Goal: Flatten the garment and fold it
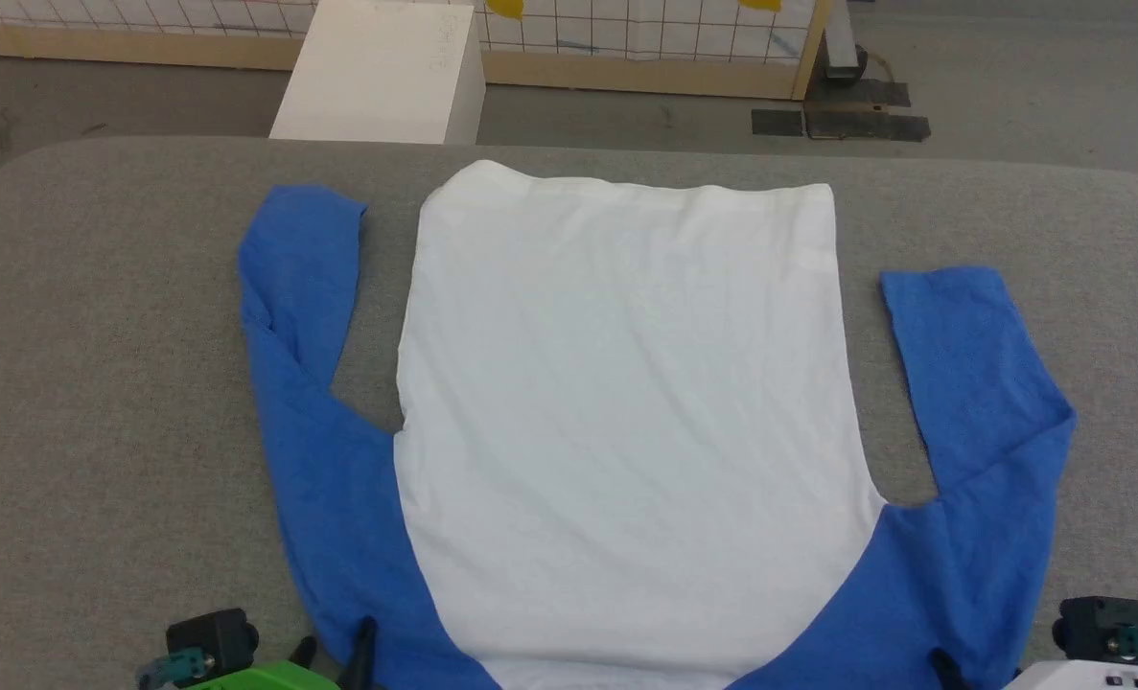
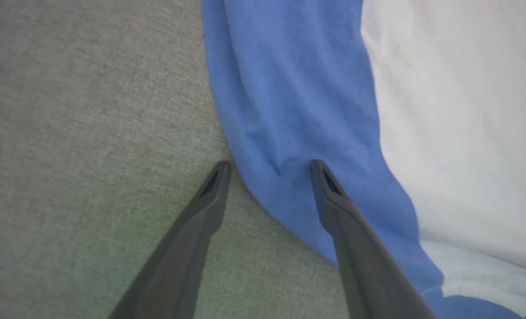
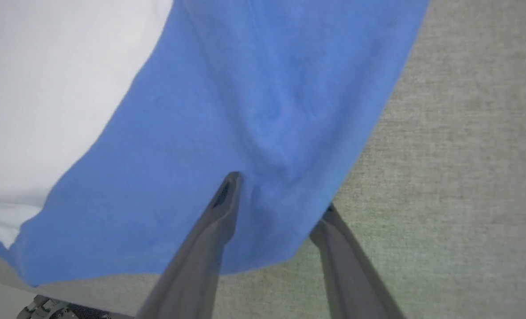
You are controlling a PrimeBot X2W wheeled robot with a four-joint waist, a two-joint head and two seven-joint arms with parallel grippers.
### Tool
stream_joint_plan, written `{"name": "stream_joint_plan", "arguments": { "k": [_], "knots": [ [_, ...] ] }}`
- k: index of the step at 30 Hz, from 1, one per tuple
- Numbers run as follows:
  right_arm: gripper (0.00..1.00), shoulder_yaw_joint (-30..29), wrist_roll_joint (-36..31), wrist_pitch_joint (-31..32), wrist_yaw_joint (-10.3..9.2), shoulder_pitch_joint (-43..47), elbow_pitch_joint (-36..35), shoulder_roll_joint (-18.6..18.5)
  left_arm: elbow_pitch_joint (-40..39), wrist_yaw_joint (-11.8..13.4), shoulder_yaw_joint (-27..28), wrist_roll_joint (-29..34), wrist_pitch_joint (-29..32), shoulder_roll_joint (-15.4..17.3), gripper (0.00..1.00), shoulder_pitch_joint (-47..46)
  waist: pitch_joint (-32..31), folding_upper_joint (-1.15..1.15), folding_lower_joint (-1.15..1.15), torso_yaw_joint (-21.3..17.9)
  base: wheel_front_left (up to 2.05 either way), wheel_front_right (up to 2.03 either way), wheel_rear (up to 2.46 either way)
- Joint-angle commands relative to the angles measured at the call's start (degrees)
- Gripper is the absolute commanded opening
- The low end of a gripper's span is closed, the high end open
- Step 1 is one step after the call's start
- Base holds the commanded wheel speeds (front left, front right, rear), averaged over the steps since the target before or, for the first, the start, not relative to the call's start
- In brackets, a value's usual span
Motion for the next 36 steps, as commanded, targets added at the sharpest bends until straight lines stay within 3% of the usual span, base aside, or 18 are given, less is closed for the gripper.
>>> {"name": "stream_joint_plan", "arguments": {
  "k": [1, 9, 16, 21, 25, 31, 34, 35, 36],
  "knots": [
    [1.00, -1.0, -0.3, -1.3, -0.13, -0.4, 0.1, -0.2, 0.5, 0.0, 0.8, -0.5, -0.5, 0.4, 1.00, 0.0, -0.4, 0.00, 0.01, 0.1, 0.00, 0.00, 0.00],
    [1.00, -6.8, -4.1, -14.8, -0.13, -1.8, -6.0, -0.2, -5.5, 1.1, 4.4, 1.5, -5.7, 3.3, 1.00, 0.5, -0.7, 0.00, 0.01, 0.6, 0.00, 0.00, 0.00],
    [1.00, -2.3, -5.9, -28.1, -0.13, -5.0, -8.5, -0.2, -4.5, 1.4, 5.5, 7.4, -13.9, 5.6, 1.00, -8.4, 1.7, 0.00, 0.01, 0.3, 0.00, 0.00, 0.00],
    [1.00, 1.5, -6.6, -32.1, -0.13, -7.2, -8.3, -0.2, 1.1, -0.8, 3.9, 10.9, -16.4, 8.2, 1.00, -19.5, 4.9, 0.00, 0.01, -0.9, 0.00, 0.00, 0.00],
    [1.00, 4.0, -6.5, -34.1, -0.13, -9.9, -8.5, -0.2, 6.4, -4.8, 1.5, 13.1, -13.6, 12.1, 1.00, -29.6, 8.7, 0.00, 0.01, -2.8, 0.00, 0.00, 0.00],
    [1.00, 7.3, -5.5, -35.3, -0.13, -14.0, -8.6, -0.1, 13.7, -10.3, -0.6, 14.5, -3.0, 18.8, 1.00, -44.6, 15.4, 0.00, 0.01, -6.1, 0.00, 0.00, 0.00],
    [1.00, 8.4, -5.3, -35.5, -0.13, -15.7, -8.8, -0.1, 16.5, -11.4, -0.3, 13.6, 2.7, 21.0, 1.00, -50.4, 18.4, 0.00, 0.01, -7.4, 0.00, 0.00, 0.00],
    [1.00, 9.7, -5.2, -35.6, -0.13, -17.4, -9.0, -0.1, 18.0, -11.1, 0.3, 12.6, 9.1, 22.6, 1.00, -54.7, 21.3, 0.00, 0.01, -8.8, 0.00, 0.00, 0.00],
    [1.00, 10.0, -5.1, -35.8, -0.13, -17.8, -9.1, -0.1, 18.3, -11.0, 0.5, 12.3, 10.8, 23.2, 1.00, -55.6, 22.1, 0.00, 0.01, -9.2, 0.00, 0.00, 0.00]
  ]
}}
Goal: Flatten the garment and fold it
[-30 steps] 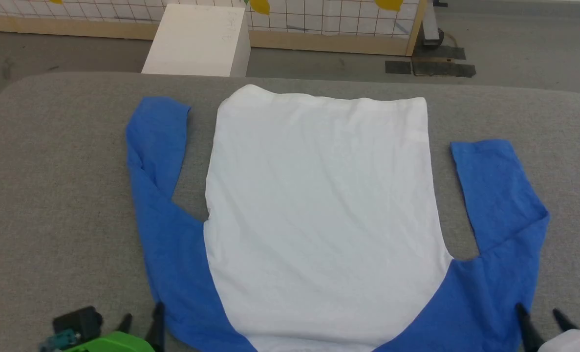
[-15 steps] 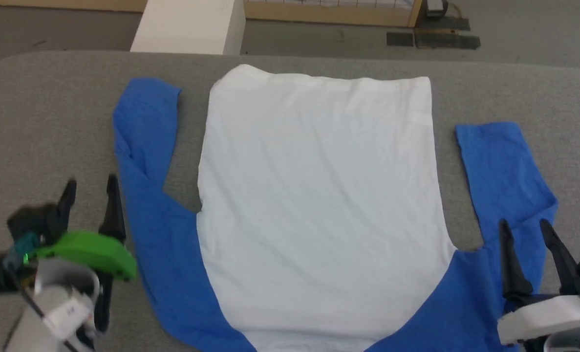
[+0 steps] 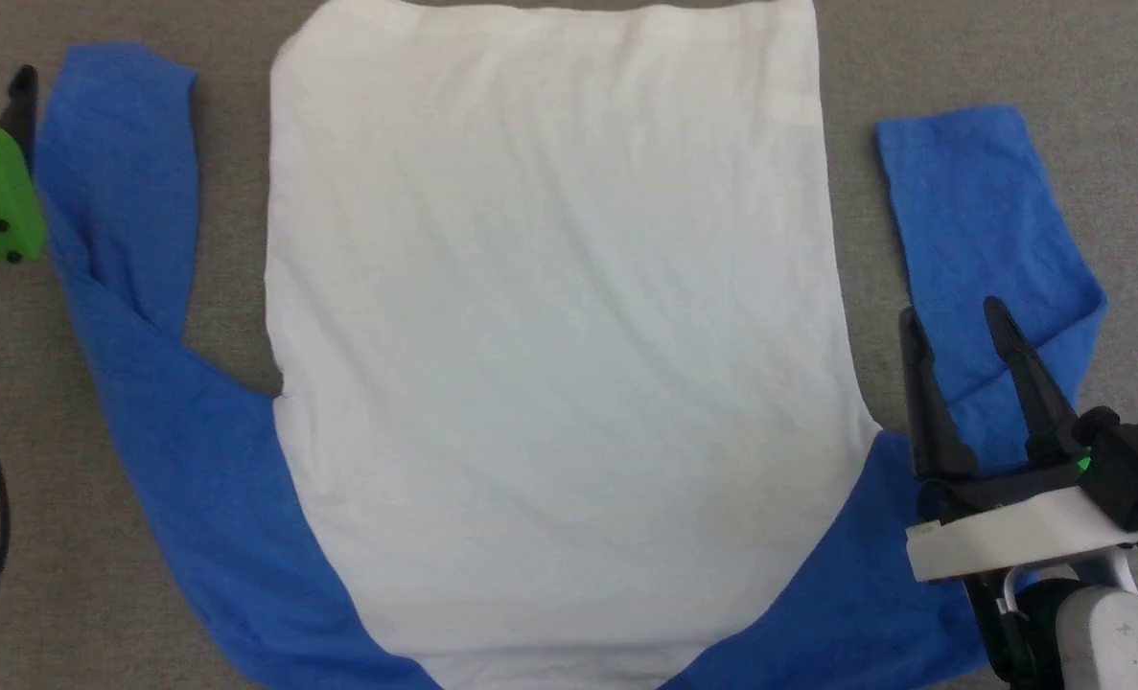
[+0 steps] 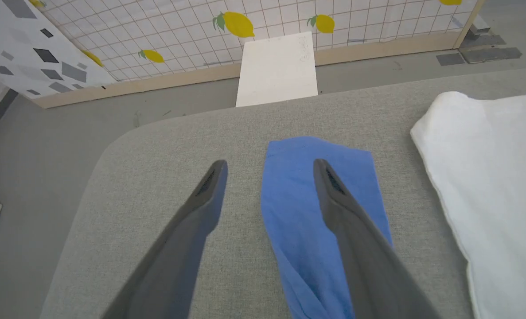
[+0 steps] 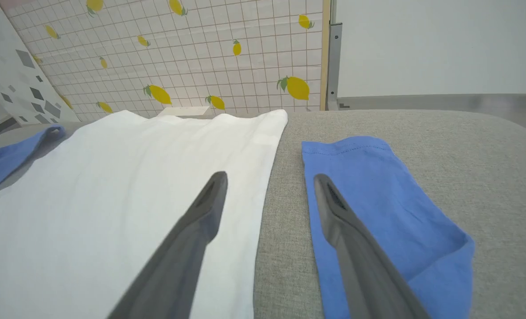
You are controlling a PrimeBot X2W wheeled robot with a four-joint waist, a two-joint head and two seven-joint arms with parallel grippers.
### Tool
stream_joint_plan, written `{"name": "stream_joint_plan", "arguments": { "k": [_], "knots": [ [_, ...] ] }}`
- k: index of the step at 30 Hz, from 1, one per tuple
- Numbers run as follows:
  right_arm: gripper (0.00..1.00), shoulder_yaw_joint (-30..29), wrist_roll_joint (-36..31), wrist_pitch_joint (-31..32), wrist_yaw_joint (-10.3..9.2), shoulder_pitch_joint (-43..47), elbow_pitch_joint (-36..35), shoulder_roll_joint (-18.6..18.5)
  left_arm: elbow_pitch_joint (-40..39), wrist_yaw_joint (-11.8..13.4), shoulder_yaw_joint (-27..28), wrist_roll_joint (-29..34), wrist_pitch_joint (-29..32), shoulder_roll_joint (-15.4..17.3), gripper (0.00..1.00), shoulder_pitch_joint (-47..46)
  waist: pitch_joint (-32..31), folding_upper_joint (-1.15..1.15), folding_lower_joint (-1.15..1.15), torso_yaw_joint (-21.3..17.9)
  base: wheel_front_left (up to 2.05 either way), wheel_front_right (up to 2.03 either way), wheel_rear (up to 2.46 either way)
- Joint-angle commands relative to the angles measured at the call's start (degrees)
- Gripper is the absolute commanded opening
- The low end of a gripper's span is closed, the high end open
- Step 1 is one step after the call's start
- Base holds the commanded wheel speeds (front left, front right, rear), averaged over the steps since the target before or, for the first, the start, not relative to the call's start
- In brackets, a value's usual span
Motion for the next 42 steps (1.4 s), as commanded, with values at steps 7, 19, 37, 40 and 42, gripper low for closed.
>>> {"name": "stream_joint_plan", "arguments": {
  "k": [7, 19, 37, 40, 42],
  "knots": [
    [1.00, 1.6, 0.8, -1.3, -0.08, -3.5, -0.4, 0.0, 0.0, 4.0, 4.1, -3.3, 9.6, 3.7, 1.00, -3.7, 10.3, 0.00, -0.01, -6.2, 0.00, 0.00, 0.00],
    [1.00, 2.6, 1.1, -2.8, -0.08, -5.5, 1.2, 0.0, -3.8, 9.0, 7.6, -9.9, 20.9, 2.6, 1.00, 0.9, 12.5, 0.00, -0.01, -6.6, 0.00, 0.00, 0.00],
    [1.00, 0.8, 1.4, -2.7, -0.08, -2.6, 4.4, 0.0, -7.0, 7.7, 12.4, -7.0, -0.3, 3.9, 0.00, 10.8, -2.4, 0.00, -0.01, -2.4, 0.00, 0.00, 0.00],
    [1.00, 0.0, 1.7, -2.3, -0.08, -0.7, 4.2, 0.0, -8.5, 8.3, 13.6, -7.0, -2.2, 4.1, 0.00, 14.4, -6.2, 0.00, -0.01, -0.9, 0.00, 0.00, 0.00],
    [1.00, -0.6, 1.8, -1.9, -0.08, 0.6, 4.0, 0.0, -10.1, 8.8, 14.2, -7.0, -2.8, 4.1, 0.00, 16.8, -8.2, 0.00, -0.01, 0.0, 0.00, 0.00, 0.00]
  ]
}}
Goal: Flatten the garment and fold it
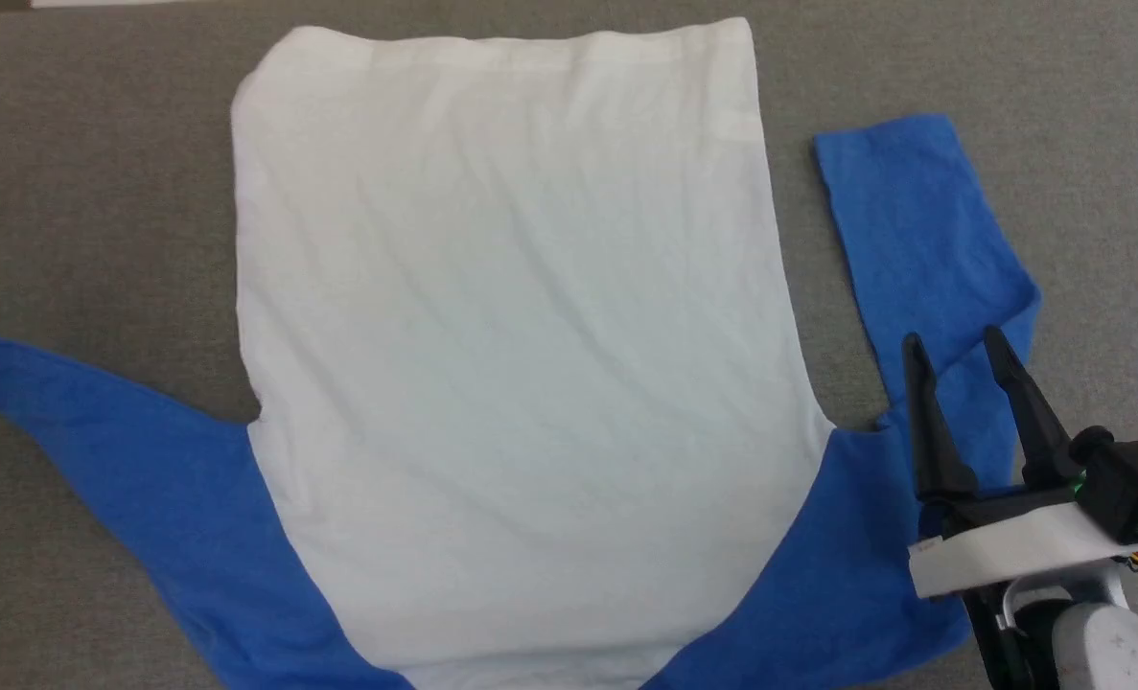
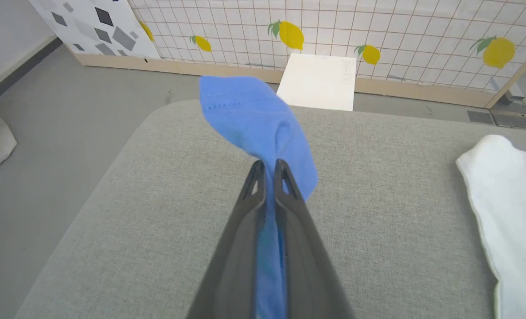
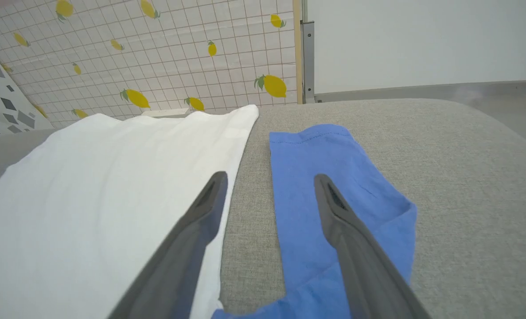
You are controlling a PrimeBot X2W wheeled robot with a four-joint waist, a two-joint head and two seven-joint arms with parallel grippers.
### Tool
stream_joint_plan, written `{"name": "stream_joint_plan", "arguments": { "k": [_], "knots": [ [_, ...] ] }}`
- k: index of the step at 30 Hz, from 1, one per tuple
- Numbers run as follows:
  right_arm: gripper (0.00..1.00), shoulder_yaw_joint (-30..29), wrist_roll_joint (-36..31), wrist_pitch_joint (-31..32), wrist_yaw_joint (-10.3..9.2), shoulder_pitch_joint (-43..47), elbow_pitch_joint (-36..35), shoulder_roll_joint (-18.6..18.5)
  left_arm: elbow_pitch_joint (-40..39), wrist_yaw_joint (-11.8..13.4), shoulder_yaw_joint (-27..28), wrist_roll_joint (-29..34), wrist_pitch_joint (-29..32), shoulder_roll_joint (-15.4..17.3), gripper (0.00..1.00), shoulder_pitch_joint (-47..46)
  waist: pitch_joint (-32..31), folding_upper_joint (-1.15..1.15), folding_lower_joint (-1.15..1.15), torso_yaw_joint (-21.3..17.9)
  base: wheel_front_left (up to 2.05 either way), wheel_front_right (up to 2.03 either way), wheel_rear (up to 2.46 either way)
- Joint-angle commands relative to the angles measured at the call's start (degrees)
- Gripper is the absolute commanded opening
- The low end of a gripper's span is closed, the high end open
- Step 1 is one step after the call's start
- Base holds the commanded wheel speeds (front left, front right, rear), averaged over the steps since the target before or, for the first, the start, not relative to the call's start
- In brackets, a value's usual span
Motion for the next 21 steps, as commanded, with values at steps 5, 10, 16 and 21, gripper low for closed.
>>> {"name": "stream_joint_plan", "arguments": {
  "k": [5, 10, 16, 21],
  "knots": [
    [1.00, -0.8, 0.6, 1.0, -0.08, 3.1, -1.4, 0.0, -7.0, 1.5, 0.6, -0.2, 0.2, -0.4, 0.00, 7.4, -9.7, 0.00, 0.00, 5.4, 0.00, 0.00, 0.00],
    [1.00, -1.3, 0.7, 2.1, -0.08, 5.4, -2.5, 0.0, -15.1, 2.5, -1.3, -0.7, 0.9, -3.5, 0.00, 11.4, -12.3, 0.00, 0.00, 7.2, 0.00, 0.00, 0.00],
    [1.00, -0.9, 0.6, 3.5, -0.08, 7.1, -3.6, 0.0, -24.9, 3.3, -10.9, 1.5, 1.1, -10.6, 0.00, 13.0, -14.9, 0.00, 0.00, 8.2, 0.00, 0.00, 0.00],
    [1.00, -0.4, 0.5, 4.5, -0.08, 8.2, -4.6, 0.0, -27.1, 2.4, -23.1, 3.8, 1.7, -18.5, 0.00, 13.5, -15.8, 0.00, 0.00, 8.2, 0.00, 0.00, 0.00]
  ]
}}
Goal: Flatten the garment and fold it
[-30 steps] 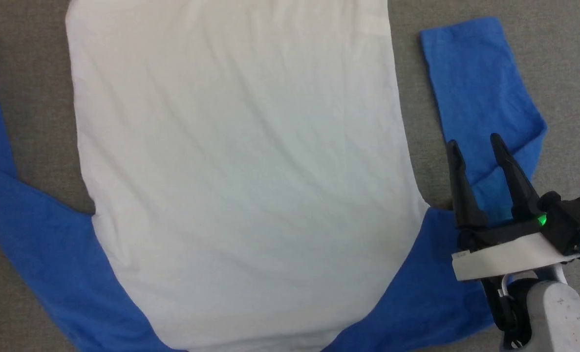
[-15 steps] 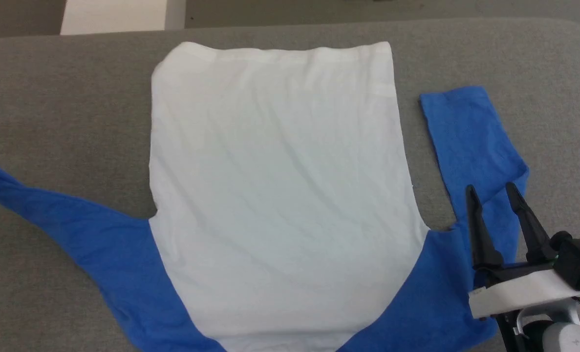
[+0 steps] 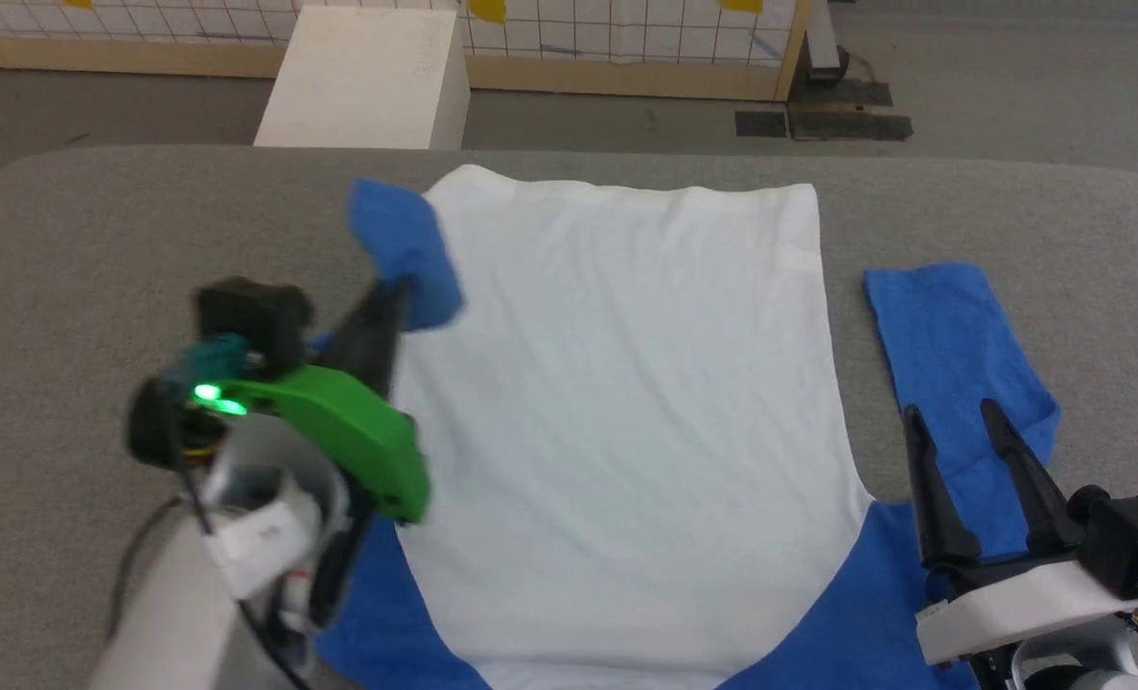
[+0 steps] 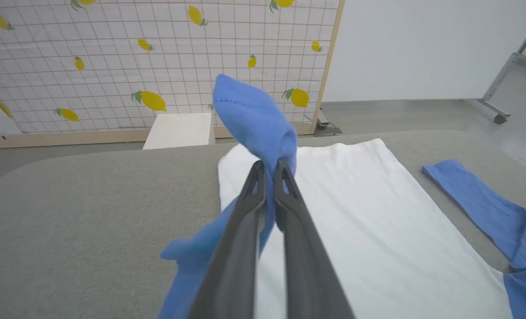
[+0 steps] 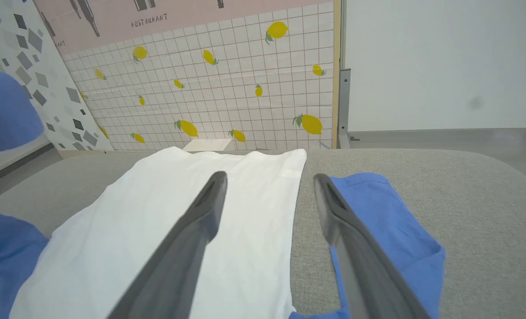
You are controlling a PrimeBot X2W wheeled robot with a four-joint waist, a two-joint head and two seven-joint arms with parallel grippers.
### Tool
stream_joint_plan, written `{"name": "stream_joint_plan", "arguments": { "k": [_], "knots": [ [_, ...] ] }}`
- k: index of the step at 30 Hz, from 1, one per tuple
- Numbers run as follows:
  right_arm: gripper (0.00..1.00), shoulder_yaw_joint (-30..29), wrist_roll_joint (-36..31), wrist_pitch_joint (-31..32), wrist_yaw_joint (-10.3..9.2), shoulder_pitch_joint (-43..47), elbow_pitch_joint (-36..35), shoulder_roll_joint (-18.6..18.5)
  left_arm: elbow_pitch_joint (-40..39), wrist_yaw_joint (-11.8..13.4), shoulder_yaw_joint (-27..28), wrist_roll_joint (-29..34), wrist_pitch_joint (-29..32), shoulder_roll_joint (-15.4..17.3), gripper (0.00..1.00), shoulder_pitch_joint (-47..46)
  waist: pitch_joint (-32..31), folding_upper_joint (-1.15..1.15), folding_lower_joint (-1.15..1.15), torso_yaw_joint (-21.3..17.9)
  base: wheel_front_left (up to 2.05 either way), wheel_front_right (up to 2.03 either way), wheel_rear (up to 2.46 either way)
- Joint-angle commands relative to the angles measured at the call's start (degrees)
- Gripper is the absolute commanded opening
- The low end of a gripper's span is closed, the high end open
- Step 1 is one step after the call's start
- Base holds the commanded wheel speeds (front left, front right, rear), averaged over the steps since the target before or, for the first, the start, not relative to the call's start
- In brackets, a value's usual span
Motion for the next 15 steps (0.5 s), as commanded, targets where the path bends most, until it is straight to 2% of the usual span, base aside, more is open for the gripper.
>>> {"name": "stream_joint_plan", "arguments": {
  "k": [1, 5, 8, 15],
  "knots": [
    [1.00, 0.3, 0.0, 0.3, -0.08, 0.5, -0.5, 0.0, 0.7, -0.4, -2.6, 0.8, 0.1, -2.1, 0.00, 1.1, -0.8, 0.00, 0.00, 0.5, 0.00, 0.00, 0.00],
    [1.00, 0.9, -0.3, 1.2, -0.08, 0.5, -1.1, 0.0, 6.3, -1.1, -10.4, 1.3, -0.7, -9.0, 0.00, 1.5, -0.3, 0.00, 0.00, -0.1, 0.00, 0.00, 0.00],
    [1.00, 1.4, -0.3, 1.7, -0.08, 0.2, -1.3, 0.0, 13.1, -2.4, -15.7, 2.7, -1.3, -12.7, 0.00, 0.7, 0.4, 0.00, 0.00, -0.8, 0.00, 0.00, 0.00],
    [1.00, 2.1, -0.1, 2.0, -0.08, -0.6, -1.1, 0.0, 27.6, -6.9, -26.0, 5.8, -1.6, -16.2, 0.00, -2.5, 1.9, 0.00, 0.00, -2.3, 0.00, 0.00, 0.00]
  ]
}}
